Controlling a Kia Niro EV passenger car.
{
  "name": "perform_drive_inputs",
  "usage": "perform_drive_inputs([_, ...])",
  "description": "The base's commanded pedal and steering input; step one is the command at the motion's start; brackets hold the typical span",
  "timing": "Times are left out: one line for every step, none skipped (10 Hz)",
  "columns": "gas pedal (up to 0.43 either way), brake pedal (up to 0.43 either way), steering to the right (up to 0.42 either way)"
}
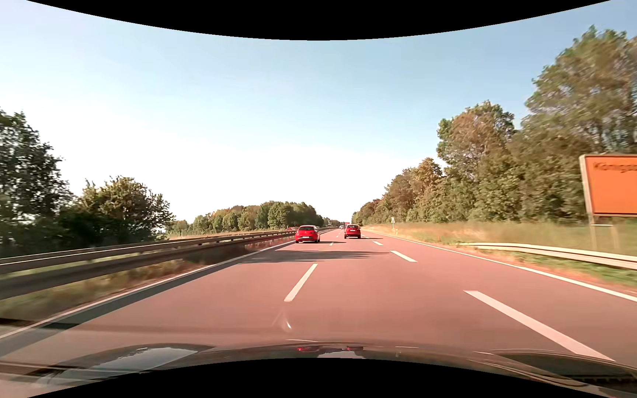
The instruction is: Follow the waypoints while adhering to traffic rules and regulations
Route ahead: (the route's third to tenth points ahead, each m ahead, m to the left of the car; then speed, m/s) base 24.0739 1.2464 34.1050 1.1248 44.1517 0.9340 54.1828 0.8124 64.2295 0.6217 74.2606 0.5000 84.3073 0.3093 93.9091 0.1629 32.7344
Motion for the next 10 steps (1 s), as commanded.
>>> perform_drive_inputs([0.469, 0.006, -0.004])
perform_drive_inputs([0.469, 0.006, -0.004])
perform_drive_inputs([0.469, 0.006, -0.003])
perform_drive_inputs([0.469, 0.006, -0.003])
perform_drive_inputs([0.469, 0.006, -0.003])
perform_drive_inputs([0.469, 0.006, -0.003])
perform_drive_inputs([0.469, 0.006, -0.002])
perform_drive_inputs([0.469, 0.006, -0.002])
perform_drive_inputs([0.469, 0.006, -0.001])
perform_drive_inputs([0.469, 0.006, -0.002])
